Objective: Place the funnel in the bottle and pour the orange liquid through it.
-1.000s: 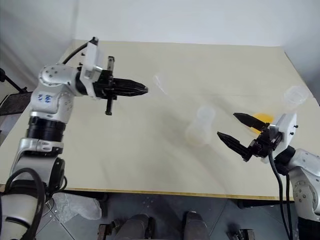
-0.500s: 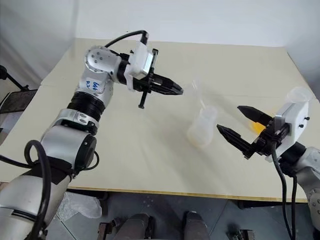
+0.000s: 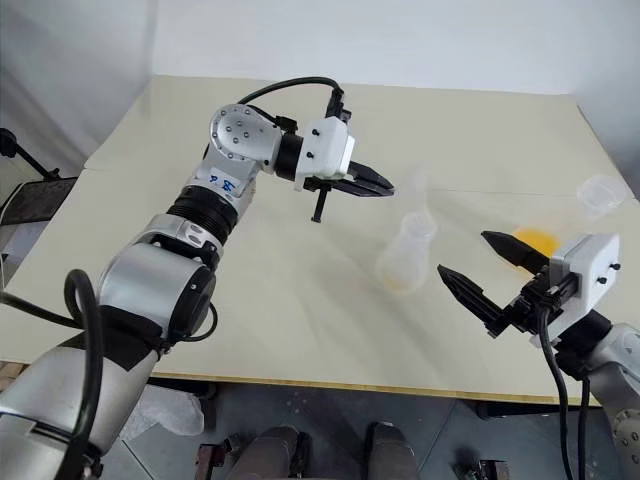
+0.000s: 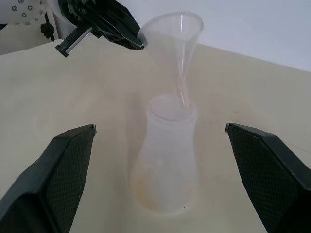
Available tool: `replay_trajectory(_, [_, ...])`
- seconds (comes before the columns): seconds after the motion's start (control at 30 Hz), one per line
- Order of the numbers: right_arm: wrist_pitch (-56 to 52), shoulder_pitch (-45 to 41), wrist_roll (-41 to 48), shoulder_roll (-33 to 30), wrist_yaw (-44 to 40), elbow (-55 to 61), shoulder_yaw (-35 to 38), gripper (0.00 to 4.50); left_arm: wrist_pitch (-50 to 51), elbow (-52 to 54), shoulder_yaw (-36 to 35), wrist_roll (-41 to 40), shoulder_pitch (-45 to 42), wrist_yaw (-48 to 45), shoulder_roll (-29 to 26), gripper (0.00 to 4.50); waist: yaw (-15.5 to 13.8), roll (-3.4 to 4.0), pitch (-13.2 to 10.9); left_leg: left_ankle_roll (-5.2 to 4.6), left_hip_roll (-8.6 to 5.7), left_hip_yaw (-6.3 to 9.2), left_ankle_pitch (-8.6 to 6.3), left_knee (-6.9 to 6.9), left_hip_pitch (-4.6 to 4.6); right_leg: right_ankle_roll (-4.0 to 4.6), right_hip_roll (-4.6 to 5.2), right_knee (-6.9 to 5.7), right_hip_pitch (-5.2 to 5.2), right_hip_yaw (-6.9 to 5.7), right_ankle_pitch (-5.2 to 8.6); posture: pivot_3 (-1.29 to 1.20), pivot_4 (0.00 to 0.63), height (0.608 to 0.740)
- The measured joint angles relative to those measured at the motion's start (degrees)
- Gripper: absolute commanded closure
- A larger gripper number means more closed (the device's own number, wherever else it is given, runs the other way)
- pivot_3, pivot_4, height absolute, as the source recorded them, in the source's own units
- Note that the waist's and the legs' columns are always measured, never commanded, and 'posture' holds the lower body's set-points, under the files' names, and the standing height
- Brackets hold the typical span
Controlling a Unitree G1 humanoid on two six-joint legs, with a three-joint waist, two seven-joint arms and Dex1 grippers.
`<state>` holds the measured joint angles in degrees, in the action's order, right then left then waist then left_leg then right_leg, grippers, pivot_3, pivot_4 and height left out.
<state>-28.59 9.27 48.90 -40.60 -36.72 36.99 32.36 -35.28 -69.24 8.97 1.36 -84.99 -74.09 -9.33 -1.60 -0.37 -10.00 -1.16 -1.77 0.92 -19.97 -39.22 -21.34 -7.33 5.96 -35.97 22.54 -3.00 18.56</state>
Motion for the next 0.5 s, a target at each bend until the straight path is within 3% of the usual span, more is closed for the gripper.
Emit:
replay_trajectory(0.3, [1.6,1.5,-0.7,0.0,-0.4,-0.1,0.1,0.00,-0.6,-0.6,0.5,1.4,0.0,-1.0,0.1,4.47,0.0,0.00,0.0,-0.02,-0.01,-0.01,0.01,0.00,0.00,0.00,0.00,-0.01,0.00,0.01,0.00,0.00,0.150,0.740])
replay_trajectory(0.4, [2.4,2.0,-0.9,0.0,-0.9,-0.2,0.2,0.00,-0.6,-0.6,0.4,1.4,0.0,-1.3,0.0,3.92,0.0,0.00,0.0,-0.02,-0.01,-0.01,0.01,0.00,0.00,0.00,0.00,-0.01,0.00,0.01,0.00,0.00,0.150,0.740])
replay_trajectory(0.5, [2.8,2.1,-1.3,0.0,-1.4,-0.8,0.2,0.00,-0.6,-0.6,0.1,1.3,0.0,-2.4,0.0,2.99,0.0,0.00,0.0,-0.02,-0.02,-0.02,0.01,-0.01,0.00,0.00,0.00,-0.01,0.00,0.01,0.00,0.00,0.150,0.740])
